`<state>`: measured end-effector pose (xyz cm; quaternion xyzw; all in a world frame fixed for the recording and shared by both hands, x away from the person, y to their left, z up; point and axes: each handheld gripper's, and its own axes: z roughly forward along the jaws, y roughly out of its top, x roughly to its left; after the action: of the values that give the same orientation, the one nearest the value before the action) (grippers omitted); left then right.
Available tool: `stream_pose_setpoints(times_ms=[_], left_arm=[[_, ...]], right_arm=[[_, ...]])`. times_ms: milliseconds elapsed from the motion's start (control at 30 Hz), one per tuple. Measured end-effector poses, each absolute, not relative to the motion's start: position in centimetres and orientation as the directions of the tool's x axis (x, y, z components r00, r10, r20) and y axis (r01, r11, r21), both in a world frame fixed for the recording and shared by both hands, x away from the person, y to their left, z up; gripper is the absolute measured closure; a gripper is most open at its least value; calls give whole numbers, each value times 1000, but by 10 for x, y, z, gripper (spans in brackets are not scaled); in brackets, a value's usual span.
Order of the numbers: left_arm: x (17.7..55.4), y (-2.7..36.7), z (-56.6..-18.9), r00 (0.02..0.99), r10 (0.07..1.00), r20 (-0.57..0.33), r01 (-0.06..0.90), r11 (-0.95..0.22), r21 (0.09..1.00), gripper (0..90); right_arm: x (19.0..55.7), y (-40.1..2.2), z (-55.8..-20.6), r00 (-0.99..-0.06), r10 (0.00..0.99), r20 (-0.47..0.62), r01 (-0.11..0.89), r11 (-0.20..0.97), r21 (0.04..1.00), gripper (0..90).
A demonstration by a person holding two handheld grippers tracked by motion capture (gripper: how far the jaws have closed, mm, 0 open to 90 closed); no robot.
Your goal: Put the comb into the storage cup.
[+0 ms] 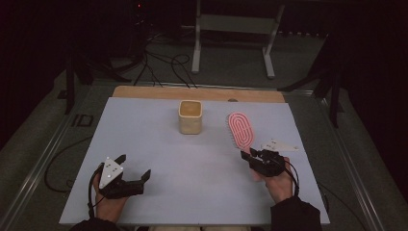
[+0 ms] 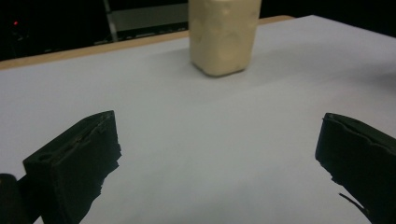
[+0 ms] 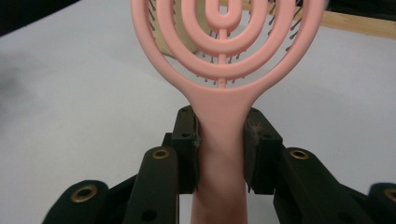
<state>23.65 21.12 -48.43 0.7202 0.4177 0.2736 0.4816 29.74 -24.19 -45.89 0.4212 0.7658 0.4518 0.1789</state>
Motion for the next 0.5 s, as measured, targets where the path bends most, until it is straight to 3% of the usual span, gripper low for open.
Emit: stream_pose_setpoints(times_ms=[500], left_arm=[[253,166,-458,571,821,-10,298,-196,934,3]], right_arm=[[301,-223,-456,-623,778,86,456,271,848,697]])
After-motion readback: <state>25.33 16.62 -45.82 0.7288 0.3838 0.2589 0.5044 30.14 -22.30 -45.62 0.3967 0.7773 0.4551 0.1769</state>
